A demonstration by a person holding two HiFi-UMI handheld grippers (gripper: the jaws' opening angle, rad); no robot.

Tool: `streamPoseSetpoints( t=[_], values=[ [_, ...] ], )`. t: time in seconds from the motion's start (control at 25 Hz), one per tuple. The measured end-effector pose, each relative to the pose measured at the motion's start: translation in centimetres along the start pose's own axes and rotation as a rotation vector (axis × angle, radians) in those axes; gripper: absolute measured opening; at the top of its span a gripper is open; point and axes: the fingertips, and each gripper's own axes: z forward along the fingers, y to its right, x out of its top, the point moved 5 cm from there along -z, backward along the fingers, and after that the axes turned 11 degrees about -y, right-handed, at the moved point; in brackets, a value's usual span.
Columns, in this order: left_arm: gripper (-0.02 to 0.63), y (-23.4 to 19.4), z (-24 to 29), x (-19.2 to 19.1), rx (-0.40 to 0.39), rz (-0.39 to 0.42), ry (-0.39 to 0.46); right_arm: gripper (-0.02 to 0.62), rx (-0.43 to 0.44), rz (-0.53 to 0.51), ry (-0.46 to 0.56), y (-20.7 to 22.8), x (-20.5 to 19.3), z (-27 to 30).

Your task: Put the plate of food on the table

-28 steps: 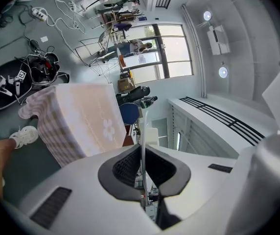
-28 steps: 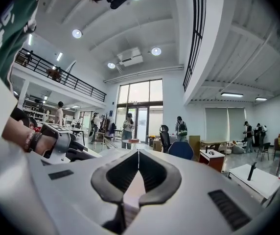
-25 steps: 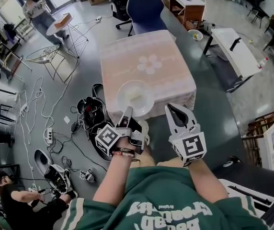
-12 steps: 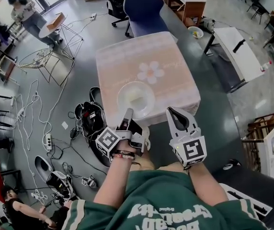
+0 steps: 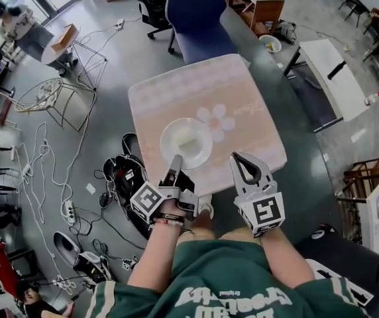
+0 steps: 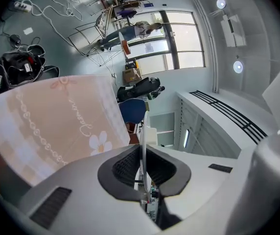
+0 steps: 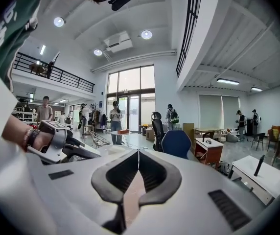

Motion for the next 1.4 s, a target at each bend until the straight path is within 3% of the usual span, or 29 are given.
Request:
streamPoseSetpoints(
  t=[0.32,0.8,1.12,1.4],
  values=[
    [0.028,0.4,5.0,6.0,-0.022,-0.018,-0.049,0.017,-0.071,0.007,-0.009,1.9,2.6,6.6],
    [0.028,0.6,8.7,9.6,-0.046,-0.044,-0.084,0.016,-0.107,-0.003,-0.025,3.4,5.0,11.0],
    [0.028,1.0,10.6,9.5,-0.064,-0.062,-0.074,0.016,-0.079,-0.021,-0.003,4.7,5.7,12.3],
    [0.028,-0.4,12.7,8.5,-0.031,-0.086,-0.050,0.015,-0.013,-0.008,0.001,6.8,5.6,13.9]
  ],
)
